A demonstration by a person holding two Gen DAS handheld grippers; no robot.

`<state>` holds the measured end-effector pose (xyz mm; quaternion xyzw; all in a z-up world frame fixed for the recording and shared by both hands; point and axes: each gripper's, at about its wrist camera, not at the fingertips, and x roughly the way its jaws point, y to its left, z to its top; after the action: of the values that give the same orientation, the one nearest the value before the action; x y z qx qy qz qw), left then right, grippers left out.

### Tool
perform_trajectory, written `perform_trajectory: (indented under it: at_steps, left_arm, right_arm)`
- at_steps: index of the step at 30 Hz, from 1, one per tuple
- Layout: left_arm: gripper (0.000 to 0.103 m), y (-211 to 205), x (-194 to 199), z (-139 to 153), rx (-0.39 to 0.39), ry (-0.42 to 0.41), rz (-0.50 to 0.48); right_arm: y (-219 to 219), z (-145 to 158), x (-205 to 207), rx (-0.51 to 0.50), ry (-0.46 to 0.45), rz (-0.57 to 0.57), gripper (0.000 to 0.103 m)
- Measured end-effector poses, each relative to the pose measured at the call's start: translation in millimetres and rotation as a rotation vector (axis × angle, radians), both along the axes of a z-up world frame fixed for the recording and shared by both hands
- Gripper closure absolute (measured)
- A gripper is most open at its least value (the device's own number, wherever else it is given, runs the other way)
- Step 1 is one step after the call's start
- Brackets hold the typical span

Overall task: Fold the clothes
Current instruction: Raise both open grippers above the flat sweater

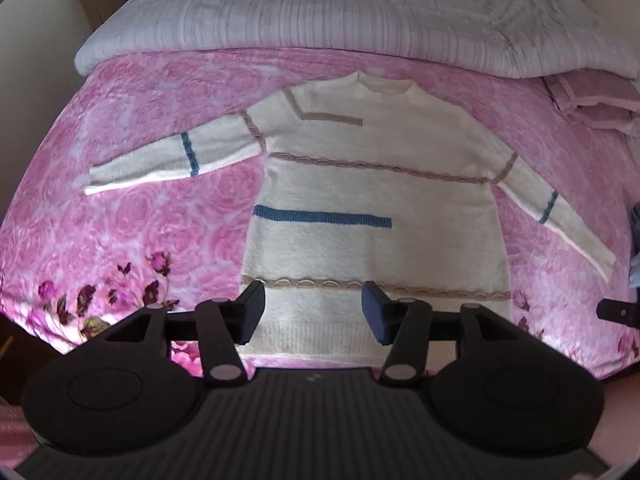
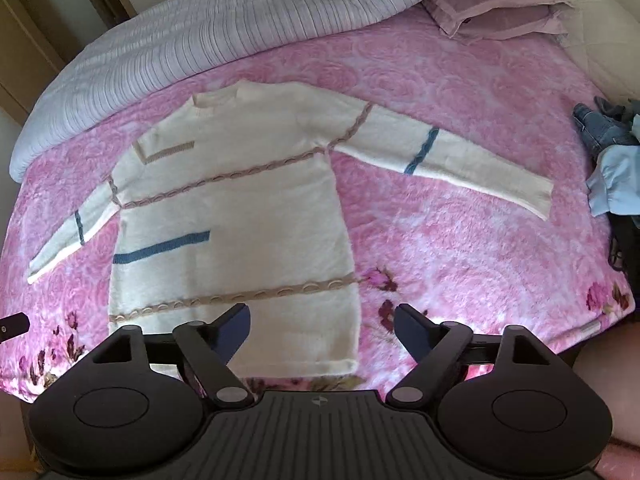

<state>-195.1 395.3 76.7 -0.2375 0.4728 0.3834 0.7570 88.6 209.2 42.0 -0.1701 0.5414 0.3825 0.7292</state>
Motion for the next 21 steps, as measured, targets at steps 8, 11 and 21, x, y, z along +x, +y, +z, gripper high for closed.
perform_trajectory:
  at_steps: [8, 11, 21]
  left_arm:
    - [0.048, -12.7, -1.8, -12.5, -0.008, 0.033, -0.07]
    - [0.048, -22.2, 0.3, -19.4, -0.016, 0.048, -0.101]
    - [0.048, -41.7, 6.2, -26.0, -0.011, 0.064, -0.176]
  right_arm:
    - [-7.8, -0.3, -32.3, -0.007, 0.023, -0.029, 0.014]
    - [-14.8, -4.6, -37.0, -0.032, 0.035, -0.039, 0.013]
    - [-29.8, -7.3, -48.3, -0.074, 0.034, -0.02, 0.013]
